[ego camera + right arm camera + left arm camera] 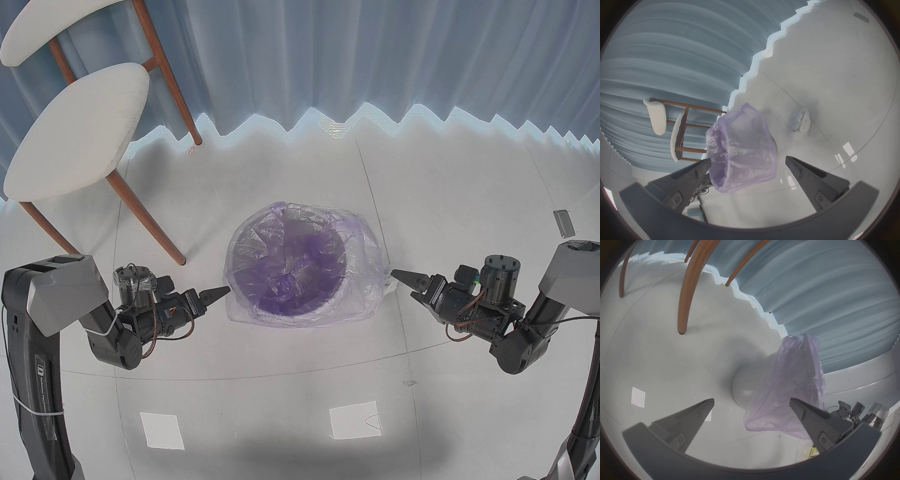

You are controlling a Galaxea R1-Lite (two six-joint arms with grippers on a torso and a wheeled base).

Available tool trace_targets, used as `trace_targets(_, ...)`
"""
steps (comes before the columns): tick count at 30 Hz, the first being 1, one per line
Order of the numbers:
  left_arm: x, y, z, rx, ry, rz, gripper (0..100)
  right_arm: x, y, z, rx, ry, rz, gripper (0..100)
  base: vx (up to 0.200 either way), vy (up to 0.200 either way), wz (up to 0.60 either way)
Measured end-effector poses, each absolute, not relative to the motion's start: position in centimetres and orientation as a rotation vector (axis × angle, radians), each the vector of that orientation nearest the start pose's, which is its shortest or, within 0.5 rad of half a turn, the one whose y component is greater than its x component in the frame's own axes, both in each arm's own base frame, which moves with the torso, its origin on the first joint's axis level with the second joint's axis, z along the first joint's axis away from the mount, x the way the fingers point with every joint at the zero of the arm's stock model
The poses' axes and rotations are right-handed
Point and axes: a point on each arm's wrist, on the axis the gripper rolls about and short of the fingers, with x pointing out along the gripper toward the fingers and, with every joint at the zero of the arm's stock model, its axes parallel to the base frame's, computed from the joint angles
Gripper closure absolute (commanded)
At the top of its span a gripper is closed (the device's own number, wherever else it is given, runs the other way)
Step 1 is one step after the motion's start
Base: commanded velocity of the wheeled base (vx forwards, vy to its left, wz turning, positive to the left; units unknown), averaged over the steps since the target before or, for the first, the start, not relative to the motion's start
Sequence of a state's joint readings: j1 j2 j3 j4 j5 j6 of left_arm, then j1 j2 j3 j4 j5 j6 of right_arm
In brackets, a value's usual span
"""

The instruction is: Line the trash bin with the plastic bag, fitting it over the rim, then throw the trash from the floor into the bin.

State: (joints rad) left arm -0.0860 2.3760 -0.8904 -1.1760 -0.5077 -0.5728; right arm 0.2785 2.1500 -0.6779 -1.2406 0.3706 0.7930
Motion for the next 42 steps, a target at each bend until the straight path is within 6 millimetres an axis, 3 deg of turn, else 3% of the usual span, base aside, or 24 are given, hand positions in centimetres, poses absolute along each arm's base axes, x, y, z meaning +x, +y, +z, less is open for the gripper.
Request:
trace_targets(14, 41.2, -4.8, -0.6, -0.595, 0.359, -0.585, 0, 34.3, 10.3, 6.1, 0.774, 0.464, 0.525, 0, 0.000, 0.000, 0.00)
trace_targets(15, 41.3, -4.8, -0.8, -0.595, 0.358, -0.589, 100, 34.4, 10.3, 6.1, 0.774, 0.458, 0.528, 0, 0.000, 0.000, 0.00)
trace_targets(33, 42.6, -5.3, -3.4, -0.650, 0.281, -0.623, 100, 34.7, 10.4, 5.6, 0.769, 0.418, 0.544, 0, 0.000, 0.000, 0.00)
trace_targets(41, 42.1, -4.6, -4.3, -0.646, 0.301, -0.590, 100, 34.8, 10.4, 4.9, 0.768, 0.421, 0.542, 0, 0.000, 0.000, 0.00)
trace_targets(42, 42.0, -4.4, -4.4, -0.634, 0.301, -0.585, 0, 34.8, 10.4, 4.8, 0.769, 0.422, 0.541, 0, 0.000, 0.000, 0.00)
